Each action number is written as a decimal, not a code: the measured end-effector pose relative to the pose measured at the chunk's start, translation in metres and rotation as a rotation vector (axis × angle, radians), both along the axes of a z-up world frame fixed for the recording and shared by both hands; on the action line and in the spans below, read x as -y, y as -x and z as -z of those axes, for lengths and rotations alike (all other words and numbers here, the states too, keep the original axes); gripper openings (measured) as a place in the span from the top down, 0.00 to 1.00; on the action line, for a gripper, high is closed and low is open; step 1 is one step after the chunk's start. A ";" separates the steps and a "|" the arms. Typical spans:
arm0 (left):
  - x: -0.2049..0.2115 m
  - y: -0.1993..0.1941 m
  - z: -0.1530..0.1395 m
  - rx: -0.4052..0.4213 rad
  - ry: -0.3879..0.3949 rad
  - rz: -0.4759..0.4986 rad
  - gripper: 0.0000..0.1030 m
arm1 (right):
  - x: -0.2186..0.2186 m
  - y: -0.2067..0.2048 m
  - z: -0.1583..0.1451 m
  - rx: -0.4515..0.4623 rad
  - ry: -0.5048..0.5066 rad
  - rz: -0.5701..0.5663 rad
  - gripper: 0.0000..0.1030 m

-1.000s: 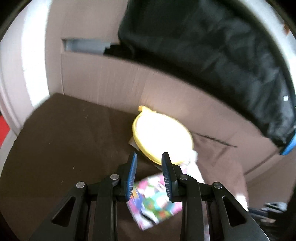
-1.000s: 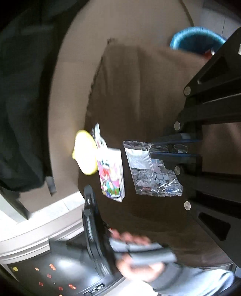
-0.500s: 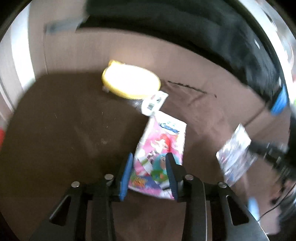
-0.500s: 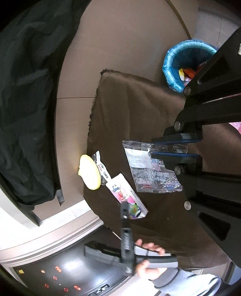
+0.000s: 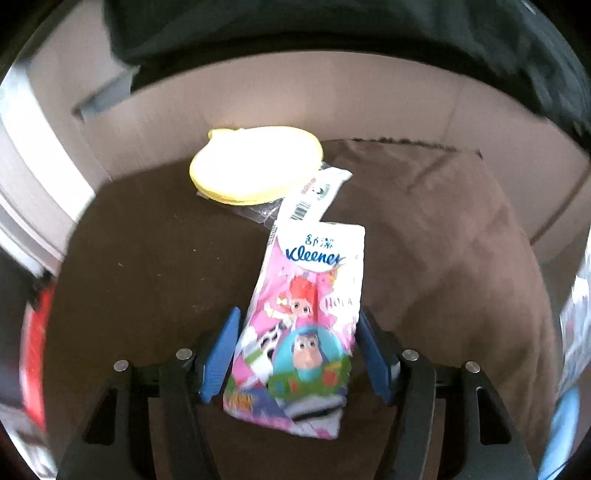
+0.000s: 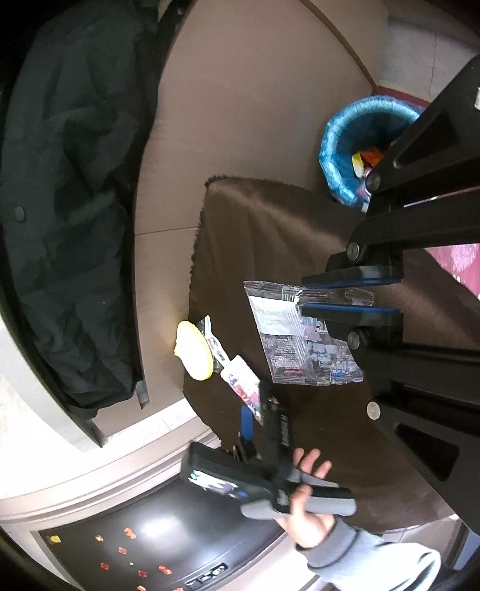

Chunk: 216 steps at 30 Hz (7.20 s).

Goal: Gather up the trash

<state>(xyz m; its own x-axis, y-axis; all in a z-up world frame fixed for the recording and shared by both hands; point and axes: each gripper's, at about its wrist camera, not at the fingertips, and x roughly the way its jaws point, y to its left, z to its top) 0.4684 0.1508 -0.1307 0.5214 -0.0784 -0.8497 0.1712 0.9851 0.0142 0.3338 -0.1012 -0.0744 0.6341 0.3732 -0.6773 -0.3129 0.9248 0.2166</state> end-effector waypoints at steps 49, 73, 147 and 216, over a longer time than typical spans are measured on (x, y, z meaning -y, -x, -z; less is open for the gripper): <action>0.295 0.022 0.045 -0.149 0.314 0.238 0.44 | 0.206 -0.029 0.128 -0.217 0.063 0.326 0.76; -0.006 0.031 -0.061 0.148 0.325 -0.133 0.44 | -0.030 -0.079 -0.033 0.020 -0.034 -0.113 0.61; 0.050 0.007 -0.054 0.230 0.128 -0.086 0.92 | 0.063 -0.021 -0.032 0.115 -0.011 0.076 0.91; 0.219 0.258 -0.089 0.379 0.105 0.127 0.61 | 0.155 0.150 -0.012 0.084 -0.015 0.338 0.71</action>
<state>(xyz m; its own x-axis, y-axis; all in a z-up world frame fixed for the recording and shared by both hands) 0.2106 -0.0680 -0.0419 0.7763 -0.2385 -0.5835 0.2935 0.9559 -0.0002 0.1840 -0.2566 -0.0628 0.7771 0.1420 -0.6132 -0.0069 0.9761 0.2172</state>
